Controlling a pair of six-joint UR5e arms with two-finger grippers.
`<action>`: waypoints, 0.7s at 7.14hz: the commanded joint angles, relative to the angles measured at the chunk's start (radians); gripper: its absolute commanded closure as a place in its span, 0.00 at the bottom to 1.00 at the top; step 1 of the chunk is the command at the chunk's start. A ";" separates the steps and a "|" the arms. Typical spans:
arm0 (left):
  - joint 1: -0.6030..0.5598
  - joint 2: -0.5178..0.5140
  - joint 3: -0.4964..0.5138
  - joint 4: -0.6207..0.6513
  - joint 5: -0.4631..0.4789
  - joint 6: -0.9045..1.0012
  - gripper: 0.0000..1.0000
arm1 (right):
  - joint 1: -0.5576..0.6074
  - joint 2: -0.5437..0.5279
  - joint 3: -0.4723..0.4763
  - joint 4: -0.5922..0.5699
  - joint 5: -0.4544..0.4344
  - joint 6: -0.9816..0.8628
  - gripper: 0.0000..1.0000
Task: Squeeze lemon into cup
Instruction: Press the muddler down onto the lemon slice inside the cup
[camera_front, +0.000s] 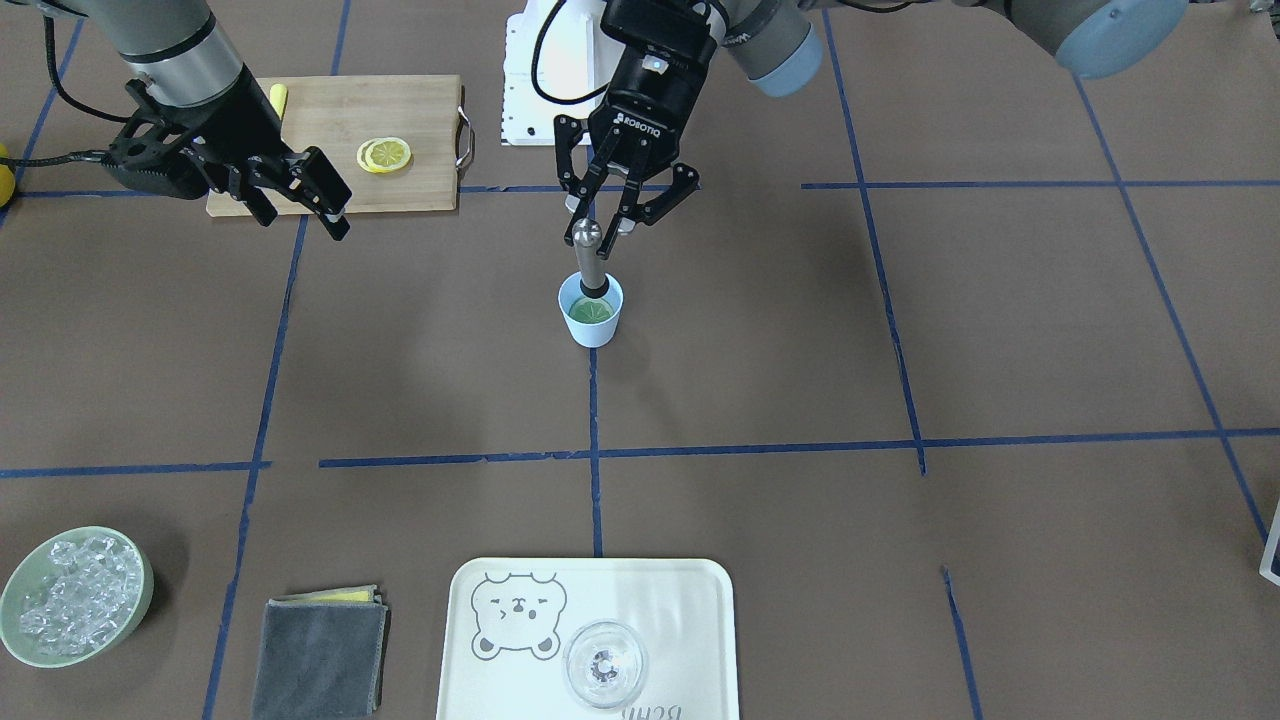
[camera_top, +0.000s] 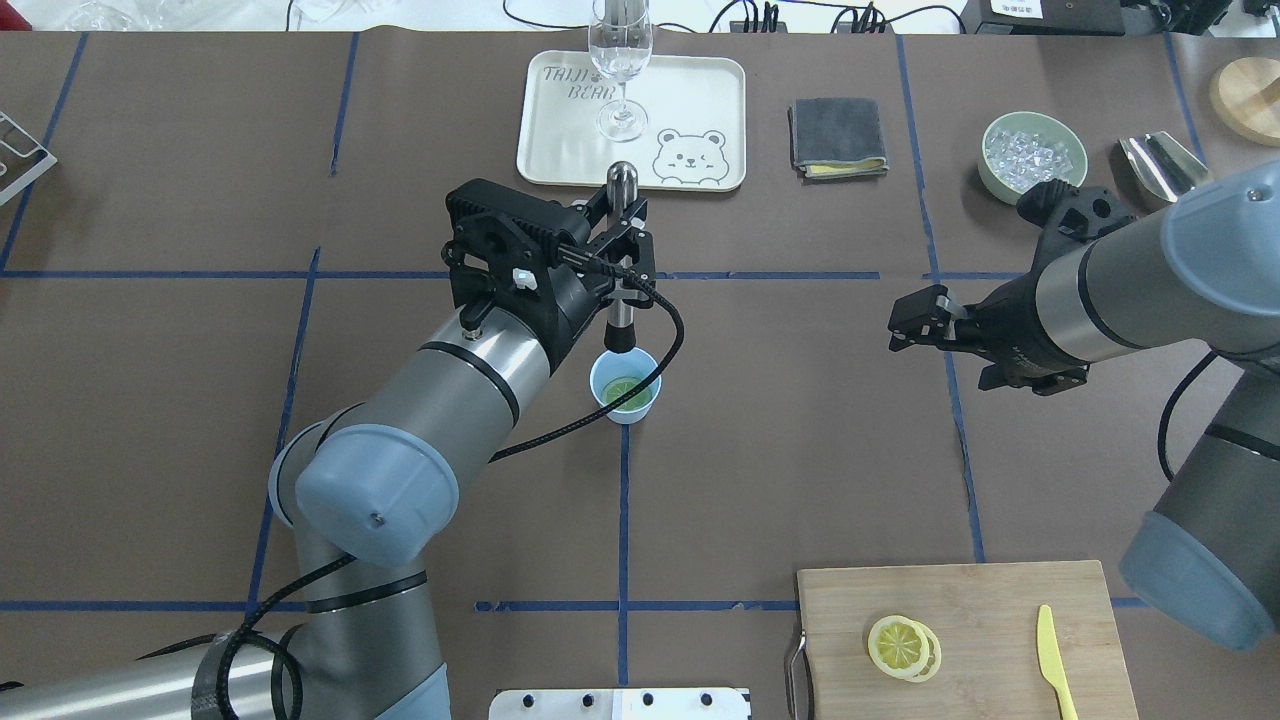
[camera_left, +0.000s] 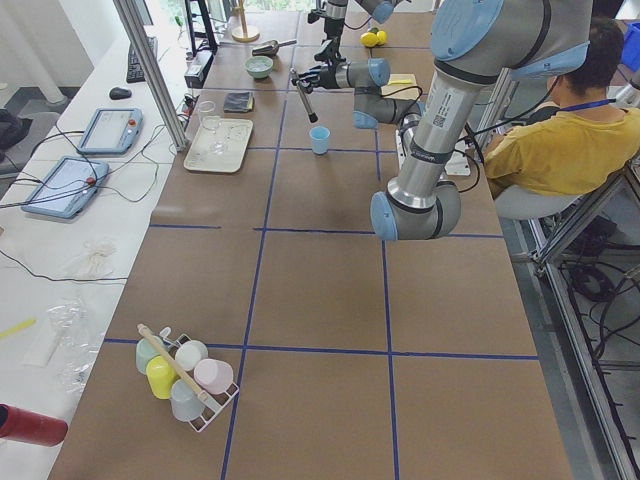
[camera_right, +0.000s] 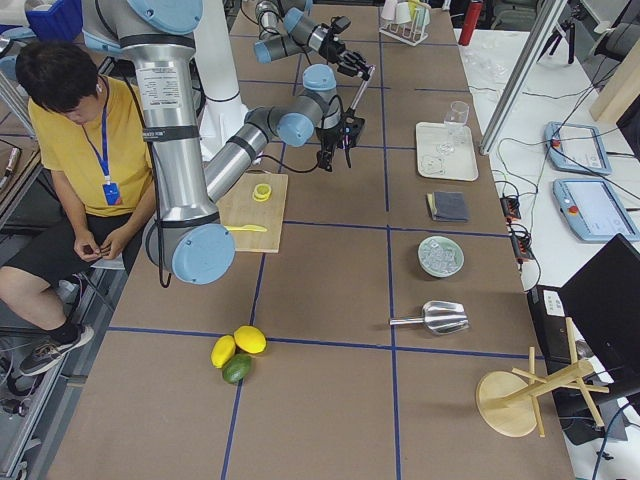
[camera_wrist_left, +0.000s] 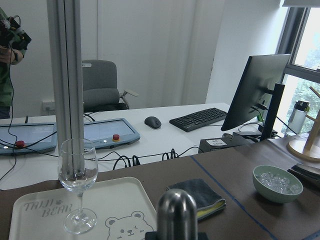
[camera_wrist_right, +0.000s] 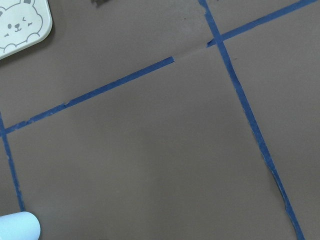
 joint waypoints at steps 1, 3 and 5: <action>0.027 -0.015 0.062 -0.009 0.078 -0.001 1.00 | -0.001 -0.003 -0.003 0.002 0.000 0.000 0.00; 0.027 -0.020 0.091 -0.017 0.078 -0.001 1.00 | -0.002 -0.008 -0.003 0.002 -0.001 0.000 0.00; 0.059 -0.026 0.117 -0.027 0.080 -0.001 1.00 | -0.005 -0.005 -0.006 0.002 -0.001 0.000 0.00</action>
